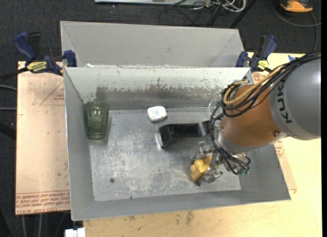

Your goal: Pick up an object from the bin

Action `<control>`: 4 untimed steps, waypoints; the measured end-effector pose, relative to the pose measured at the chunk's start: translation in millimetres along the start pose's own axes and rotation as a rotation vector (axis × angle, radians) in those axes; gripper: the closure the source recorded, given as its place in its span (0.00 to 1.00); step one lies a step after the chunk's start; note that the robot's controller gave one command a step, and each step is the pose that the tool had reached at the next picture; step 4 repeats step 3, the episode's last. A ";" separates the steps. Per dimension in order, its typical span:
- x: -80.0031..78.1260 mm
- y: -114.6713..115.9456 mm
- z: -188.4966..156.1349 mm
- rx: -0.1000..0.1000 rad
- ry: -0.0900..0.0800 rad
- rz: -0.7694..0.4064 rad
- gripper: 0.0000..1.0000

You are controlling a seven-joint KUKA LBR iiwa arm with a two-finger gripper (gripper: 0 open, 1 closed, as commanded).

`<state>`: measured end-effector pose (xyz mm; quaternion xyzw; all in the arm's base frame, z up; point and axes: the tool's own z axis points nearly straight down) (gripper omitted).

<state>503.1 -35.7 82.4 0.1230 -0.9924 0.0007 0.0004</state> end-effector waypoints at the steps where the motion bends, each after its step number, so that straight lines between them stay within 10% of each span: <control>1: -0.9 0.8 -13.4 -0.001 -0.003 0.001 1.00; 4: 0.5 1.7 -38.6 -0.004 0.004 0.001 1.00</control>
Offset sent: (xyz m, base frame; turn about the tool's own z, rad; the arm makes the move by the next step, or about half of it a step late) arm 0.0002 -0.0001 0.0488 0.0000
